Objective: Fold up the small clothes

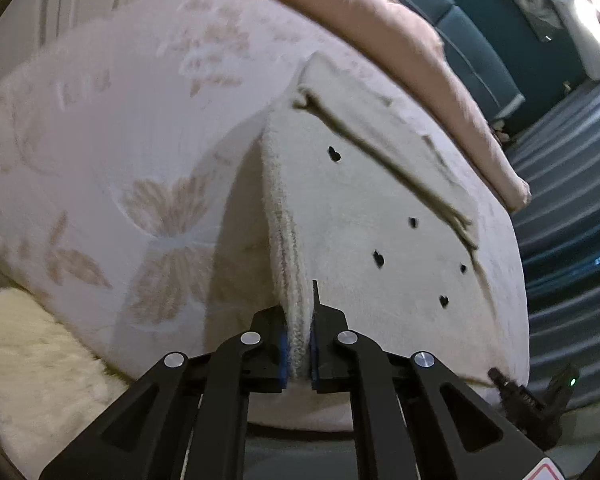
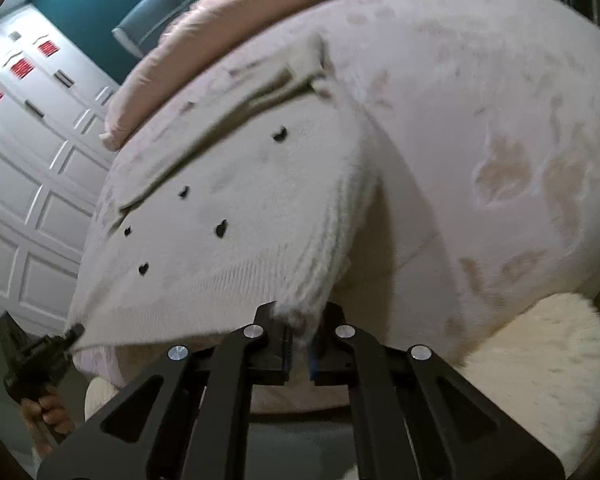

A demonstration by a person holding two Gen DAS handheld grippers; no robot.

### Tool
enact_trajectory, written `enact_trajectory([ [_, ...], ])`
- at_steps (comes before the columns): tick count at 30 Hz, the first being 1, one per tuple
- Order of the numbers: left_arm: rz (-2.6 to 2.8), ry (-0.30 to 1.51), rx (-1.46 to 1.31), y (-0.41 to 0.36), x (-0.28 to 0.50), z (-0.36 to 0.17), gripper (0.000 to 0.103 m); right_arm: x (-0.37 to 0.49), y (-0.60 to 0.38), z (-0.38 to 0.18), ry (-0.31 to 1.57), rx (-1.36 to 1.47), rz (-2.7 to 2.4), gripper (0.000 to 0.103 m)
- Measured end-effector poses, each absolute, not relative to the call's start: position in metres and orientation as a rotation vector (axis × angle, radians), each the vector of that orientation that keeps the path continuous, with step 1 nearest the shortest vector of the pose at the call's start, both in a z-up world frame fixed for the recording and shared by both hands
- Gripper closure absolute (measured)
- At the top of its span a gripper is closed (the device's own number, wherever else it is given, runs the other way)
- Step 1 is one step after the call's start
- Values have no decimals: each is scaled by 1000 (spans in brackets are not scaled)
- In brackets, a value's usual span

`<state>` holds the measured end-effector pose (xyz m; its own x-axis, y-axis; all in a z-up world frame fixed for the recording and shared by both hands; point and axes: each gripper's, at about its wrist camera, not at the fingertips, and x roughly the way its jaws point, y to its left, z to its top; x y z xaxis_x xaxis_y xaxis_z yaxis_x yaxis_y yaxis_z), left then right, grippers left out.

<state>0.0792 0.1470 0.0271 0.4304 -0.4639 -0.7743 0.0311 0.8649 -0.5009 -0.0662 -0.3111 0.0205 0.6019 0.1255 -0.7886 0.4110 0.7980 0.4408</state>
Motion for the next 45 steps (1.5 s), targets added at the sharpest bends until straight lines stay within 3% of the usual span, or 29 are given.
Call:
enact_trajectory([
  [7,-391,1155,-300,158,13,57,99,-120,-297,42,1091,465,-123,100],
  [10,-406,1262,-222,167,-36,54,99,-164,-280,39,1269,383,-53,100],
  [15,-365,1404,-282,184,-88,49,99,-206,-261,46,1400,352,23,99],
  [21,-469,1114,-261,152,11,109,99,-127,-299,89,1118,391,-3,99],
  [26,-417,850,-167,93,142,125,96,18,-357,98,841,509,-104,93],
  [27,-388,825,-186,82,171,118,87,37,-363,94,813,531,-129,86],
  [29,-313,853,-231,70,210,99,86,56,-373,88,760,568,-241,72],
  [31,-223,875,-233,70,223,89,84,49,-379,89,675,646,-285,64],
  [32,-205,867,-240,75,219,88,82,41,-382,91,640,684,-285,52],
  [33,-200,855,-261,84,213,90,61,36,-383,90,627,708,-286,46],
  [34,-206,844,-295,96,202,91,47,26,-381,88,621,734,-282,42],
  [35,-192,836,-311,107,186,90,30,9,-379,83,633,747,-264,42],
  [40,-175,949,-317,151,119,48,30,-65,-349,40,783,635,-332,42],
  [45,-149,1093,-476,174,84,-7,30,-92,-341,-3,914,730,-317,42],
])
